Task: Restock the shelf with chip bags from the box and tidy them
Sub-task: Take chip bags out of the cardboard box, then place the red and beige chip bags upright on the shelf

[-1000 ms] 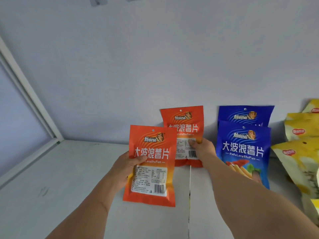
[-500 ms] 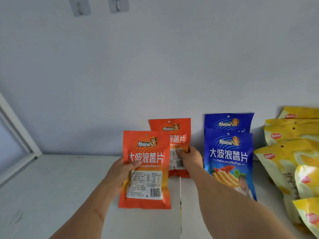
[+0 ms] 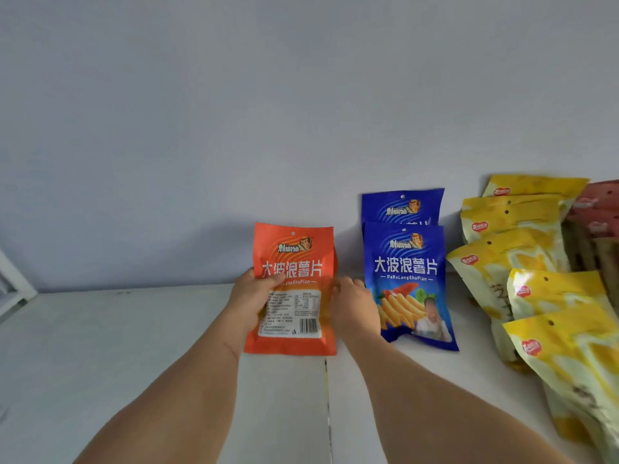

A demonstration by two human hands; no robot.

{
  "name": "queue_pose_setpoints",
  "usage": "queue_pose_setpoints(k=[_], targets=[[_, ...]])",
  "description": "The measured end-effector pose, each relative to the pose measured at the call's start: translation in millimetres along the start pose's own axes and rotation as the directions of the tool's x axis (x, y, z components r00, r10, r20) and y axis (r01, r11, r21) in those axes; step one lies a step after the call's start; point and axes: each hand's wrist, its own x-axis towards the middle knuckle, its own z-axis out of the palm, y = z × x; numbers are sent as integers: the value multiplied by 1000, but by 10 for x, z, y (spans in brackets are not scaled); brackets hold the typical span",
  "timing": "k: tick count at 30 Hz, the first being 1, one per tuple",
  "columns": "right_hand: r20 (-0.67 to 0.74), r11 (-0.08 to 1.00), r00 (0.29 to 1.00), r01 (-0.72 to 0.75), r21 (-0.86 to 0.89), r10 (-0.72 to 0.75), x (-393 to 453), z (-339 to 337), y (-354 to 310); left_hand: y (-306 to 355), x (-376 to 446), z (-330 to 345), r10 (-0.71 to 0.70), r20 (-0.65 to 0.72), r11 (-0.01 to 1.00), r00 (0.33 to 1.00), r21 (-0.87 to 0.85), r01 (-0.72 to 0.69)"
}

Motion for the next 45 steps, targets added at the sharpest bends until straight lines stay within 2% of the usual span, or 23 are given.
queue_pose_setpoints(k=[9,17,26,29,31,33,35,37,39,41,45], targets=[[-17,990,997,-75,117,77,-189,90,74,-22,93,154,-12,-7,1000,1000,12,13],[-6,979,992,-124,163,127,-274,305,151,-183,116,279,39,-69,998,997,56,-35],[-28,974,987,-152,167,159,-194,392,129,-284,265,188,73,-73,994,995,85,-67],[-10,974,988,-151,167,154,-177,387,125,-231,157,83,174,-145,953,974,273,-130],[-4,981,991,-132,141,134,-218,336,77,-206,-1,-42,257,-202,856,945,501,-126],[-52,997,997,-60,51,63,-304,279,27,-211,-234,-203,329,-191,707,925,699,-107],[-104,991,992,61,-115,-73,-455,208,-27,-265,-542,-370,392,-110,488,913,867,-105],[-52,937,968,224,-269,-247,-657,137,-85,-362,-909,-516,435,-20,252,900,963,-100],[76,831,906,414,-372,-417,-903,89,-150,-479,-1329,-635,455,28,75,890,995,-69],[184,715,814,574,-398,-551,-1222,81,-199,-630,-1802,-732,452,37,-56,891,998,-13],[318,555,656,751,-358,-684,-1989,153,-260,-1074,-2822,-962,378,-9,-222,926,970,100]])
